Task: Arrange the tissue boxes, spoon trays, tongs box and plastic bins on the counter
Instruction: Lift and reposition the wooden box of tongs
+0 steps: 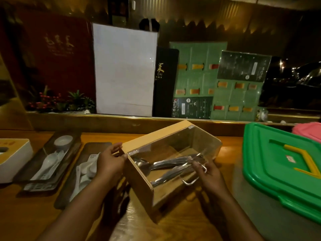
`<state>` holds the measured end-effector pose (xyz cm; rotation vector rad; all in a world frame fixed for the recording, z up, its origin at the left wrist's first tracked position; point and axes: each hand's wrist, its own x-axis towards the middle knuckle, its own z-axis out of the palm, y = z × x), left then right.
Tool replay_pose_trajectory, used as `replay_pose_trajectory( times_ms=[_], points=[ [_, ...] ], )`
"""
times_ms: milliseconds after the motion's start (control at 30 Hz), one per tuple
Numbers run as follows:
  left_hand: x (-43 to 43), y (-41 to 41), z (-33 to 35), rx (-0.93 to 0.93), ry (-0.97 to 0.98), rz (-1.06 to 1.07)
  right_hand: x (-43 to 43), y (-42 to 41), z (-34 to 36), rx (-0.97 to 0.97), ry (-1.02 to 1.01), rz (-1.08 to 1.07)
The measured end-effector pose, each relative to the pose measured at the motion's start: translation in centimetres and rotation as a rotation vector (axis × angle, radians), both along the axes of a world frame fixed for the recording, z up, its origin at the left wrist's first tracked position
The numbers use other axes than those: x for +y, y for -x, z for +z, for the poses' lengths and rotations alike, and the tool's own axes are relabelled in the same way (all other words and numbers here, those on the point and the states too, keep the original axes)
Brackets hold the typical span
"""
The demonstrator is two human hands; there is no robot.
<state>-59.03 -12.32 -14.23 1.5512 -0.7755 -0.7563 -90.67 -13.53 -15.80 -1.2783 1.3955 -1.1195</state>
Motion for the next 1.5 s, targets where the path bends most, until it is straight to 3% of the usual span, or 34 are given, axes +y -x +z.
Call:
replay_pose_trajectory(
  times_ms=[233, 667, 1300, 1500],
  points=[
    [-4.9, -1.8, -0.1, 0.001, -0.042, -0.049, 0.3, -1.9, -0.6, 0.034, -0.065, -0.202],
    [-4.9, -2.1, 0.6, 0.072, -0.033, -0.334, 4.0, -5.0, -3.5, 0.421, 0.035, -0.406],
    [-1.2, -2.2, -0.6, 0.042, 0.022, -0.312, 4.9, -5.4, -2.6, 0.353, -0.035, -0.349],
    [-1.2, -2.2, -1.1, 0.149, 0.016, -0.290, 6.2, -4.8, -1.4, 0.237, -0.022, -0.282]
  ],
)
